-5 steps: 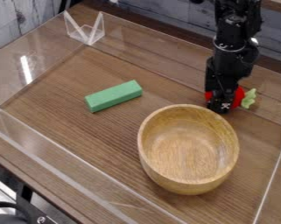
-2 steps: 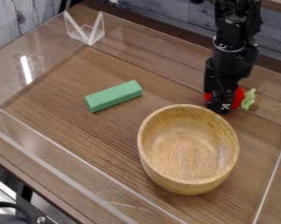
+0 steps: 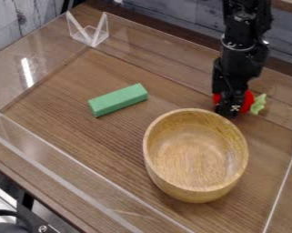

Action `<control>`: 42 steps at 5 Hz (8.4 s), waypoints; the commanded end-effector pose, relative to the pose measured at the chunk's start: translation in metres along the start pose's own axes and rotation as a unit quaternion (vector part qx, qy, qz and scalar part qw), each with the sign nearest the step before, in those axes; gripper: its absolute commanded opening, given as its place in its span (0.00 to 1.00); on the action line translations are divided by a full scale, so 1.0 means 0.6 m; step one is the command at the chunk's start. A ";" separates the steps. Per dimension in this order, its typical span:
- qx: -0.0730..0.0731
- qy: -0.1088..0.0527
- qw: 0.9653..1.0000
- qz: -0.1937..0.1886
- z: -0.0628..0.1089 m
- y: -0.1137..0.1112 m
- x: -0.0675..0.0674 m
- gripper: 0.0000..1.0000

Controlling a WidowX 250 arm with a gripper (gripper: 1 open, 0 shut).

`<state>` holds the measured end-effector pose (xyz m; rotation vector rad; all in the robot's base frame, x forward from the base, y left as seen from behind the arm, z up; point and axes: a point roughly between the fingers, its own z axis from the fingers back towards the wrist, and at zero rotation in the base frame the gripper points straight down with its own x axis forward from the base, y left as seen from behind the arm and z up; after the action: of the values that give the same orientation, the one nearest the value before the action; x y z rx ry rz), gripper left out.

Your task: Move the red object to the right side of the table

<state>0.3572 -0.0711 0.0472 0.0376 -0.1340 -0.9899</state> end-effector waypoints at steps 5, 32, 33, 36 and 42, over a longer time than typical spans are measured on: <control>0.033 -0.034 0.999 0.027 0.066 0.025 0.000 1.00; 0.133 -0.091 0.978 0.130 0.233 0.075 -0.090 1.00; 0.151 -0.066 0.964 0.208 0.257 0.114 -0.155 1.00; 0.147 -0.062 0.967 0.201 0.218 0.151 -0.187 1.00; 0.084 -0.094 0.991 0.035 0.094 0.019 0.005 0.00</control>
<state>0.3562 -0.0643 0.0882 0.0791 -0.3379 -0.9088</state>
